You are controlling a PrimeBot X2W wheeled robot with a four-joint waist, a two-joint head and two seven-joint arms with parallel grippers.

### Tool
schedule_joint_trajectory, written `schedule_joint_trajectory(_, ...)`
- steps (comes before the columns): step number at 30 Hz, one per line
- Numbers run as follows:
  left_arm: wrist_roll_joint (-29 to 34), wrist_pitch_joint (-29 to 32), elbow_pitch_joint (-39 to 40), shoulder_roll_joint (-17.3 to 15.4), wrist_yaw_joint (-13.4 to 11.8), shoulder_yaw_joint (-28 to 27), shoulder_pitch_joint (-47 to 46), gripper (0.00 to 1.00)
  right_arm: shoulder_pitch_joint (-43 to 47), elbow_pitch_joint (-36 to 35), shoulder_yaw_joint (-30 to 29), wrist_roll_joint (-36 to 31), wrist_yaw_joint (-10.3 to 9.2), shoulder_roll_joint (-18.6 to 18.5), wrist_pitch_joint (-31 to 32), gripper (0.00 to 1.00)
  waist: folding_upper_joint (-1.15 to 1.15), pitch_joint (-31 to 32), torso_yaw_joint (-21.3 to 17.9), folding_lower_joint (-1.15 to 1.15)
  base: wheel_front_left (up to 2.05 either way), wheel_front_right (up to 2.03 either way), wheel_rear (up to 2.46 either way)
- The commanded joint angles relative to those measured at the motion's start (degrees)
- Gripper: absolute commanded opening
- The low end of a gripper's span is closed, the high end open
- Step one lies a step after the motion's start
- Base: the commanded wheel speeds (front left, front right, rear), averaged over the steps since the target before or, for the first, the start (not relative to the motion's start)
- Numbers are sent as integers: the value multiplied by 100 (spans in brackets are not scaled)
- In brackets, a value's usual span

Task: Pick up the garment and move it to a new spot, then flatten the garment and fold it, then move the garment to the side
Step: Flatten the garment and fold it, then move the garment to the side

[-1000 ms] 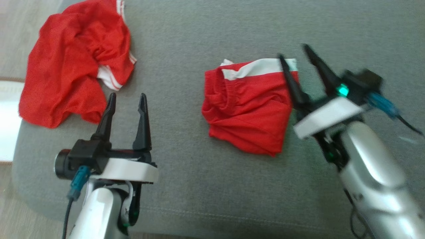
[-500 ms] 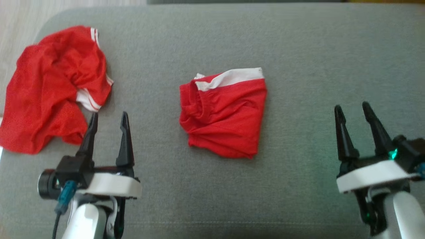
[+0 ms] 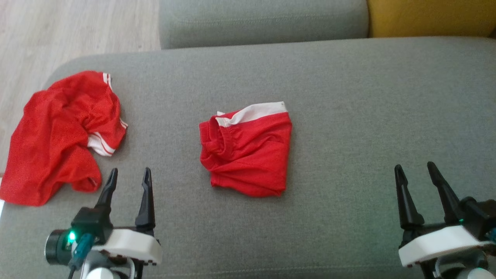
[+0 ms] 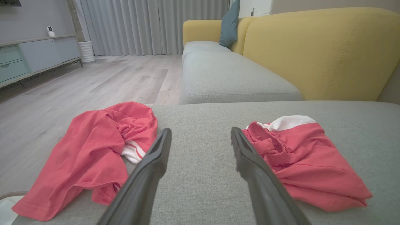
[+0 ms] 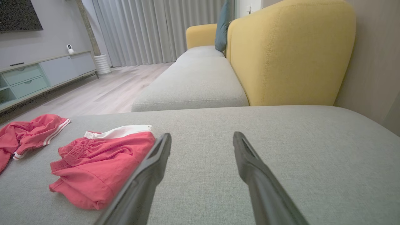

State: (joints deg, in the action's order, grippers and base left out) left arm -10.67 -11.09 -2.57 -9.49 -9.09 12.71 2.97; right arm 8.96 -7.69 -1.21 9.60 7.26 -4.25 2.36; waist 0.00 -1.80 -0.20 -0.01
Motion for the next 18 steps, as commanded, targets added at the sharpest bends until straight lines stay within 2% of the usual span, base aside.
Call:
schedule_joint_trajectory(1, 21, 15, 214, -112, -36, -157, -137, 100, -97, -263, 89, -47, 23, -24, 35, 100, 0, 95, -27, 1, 0, 0, 0)
schedule_joint_trajectory(18, -68, 127, 268, -147, -131, -113, 43, 100, 79, -413, 79, -69, 23, 57, 216, 100, 0, 271, -51, 1, 0, 0, 0)
